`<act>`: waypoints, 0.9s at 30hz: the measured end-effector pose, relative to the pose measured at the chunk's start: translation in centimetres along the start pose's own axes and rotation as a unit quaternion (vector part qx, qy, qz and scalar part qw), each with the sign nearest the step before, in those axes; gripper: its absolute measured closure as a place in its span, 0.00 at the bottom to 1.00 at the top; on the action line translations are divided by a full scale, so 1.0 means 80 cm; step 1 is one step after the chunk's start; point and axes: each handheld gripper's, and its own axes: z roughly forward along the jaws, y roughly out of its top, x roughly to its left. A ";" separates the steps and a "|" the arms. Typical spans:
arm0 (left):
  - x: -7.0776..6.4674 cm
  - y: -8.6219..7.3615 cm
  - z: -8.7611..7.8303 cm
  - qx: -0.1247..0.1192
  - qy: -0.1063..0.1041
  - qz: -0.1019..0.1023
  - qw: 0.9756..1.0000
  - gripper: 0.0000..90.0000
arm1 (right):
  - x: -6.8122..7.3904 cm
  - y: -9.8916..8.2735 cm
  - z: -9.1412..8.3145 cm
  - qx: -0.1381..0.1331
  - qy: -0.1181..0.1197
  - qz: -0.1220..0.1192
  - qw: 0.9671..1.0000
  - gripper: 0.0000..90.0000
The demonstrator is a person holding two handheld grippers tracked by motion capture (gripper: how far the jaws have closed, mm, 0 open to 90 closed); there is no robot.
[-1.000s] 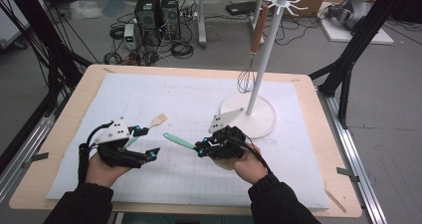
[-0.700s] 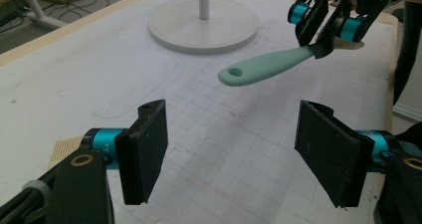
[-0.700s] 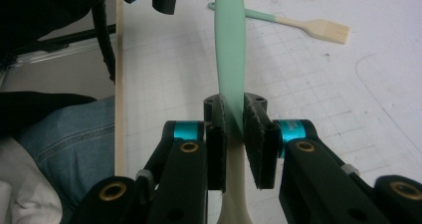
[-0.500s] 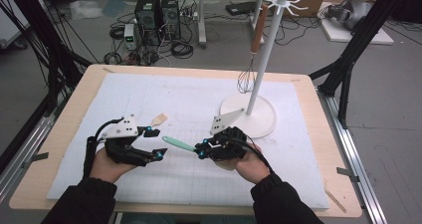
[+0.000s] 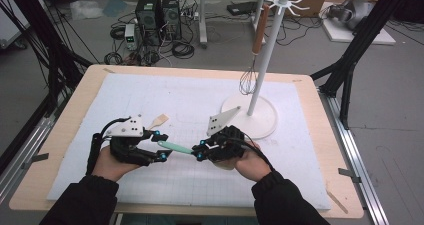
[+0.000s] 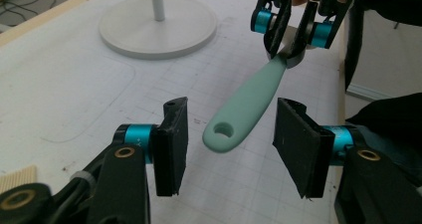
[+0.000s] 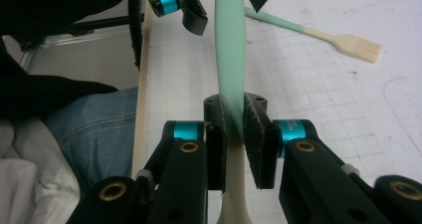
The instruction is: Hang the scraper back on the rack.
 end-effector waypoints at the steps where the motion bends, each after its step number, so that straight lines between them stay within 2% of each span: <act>1: 0.000 0.000 0.000 0.000 -0.004 0.000 1.000 0.54 | 0.000 0.000 0.001 0.000 0.002 -0.004 1.000 0.89; 5: -0.001 0.000 0.001 0.004 -0.016 0.005 1.000 0.59 | 0.001 0.000 0.003 0.003 0.009 -0.009 1.000 0.89; 13: -0.001 -0.001 0.008 0.018 -0.044 0.005 0.999 0.59 | 0.002 0.001 0.004 0.002 0.019 -0.022 1.000 0.89; 16: -0.001 0.000 0.010 0.018 -0.054 0.007 0.998 0.62 | 0.003 0.001 0.004 0.002 0.020 -0.026 0.999 0.89; 27: -0.003 0.001 0.009 0.018 -0.072 0.013 0.997 0.71 | 0.005 -0.002 0.004 0.001 0.028 -0.035 0.999 0.89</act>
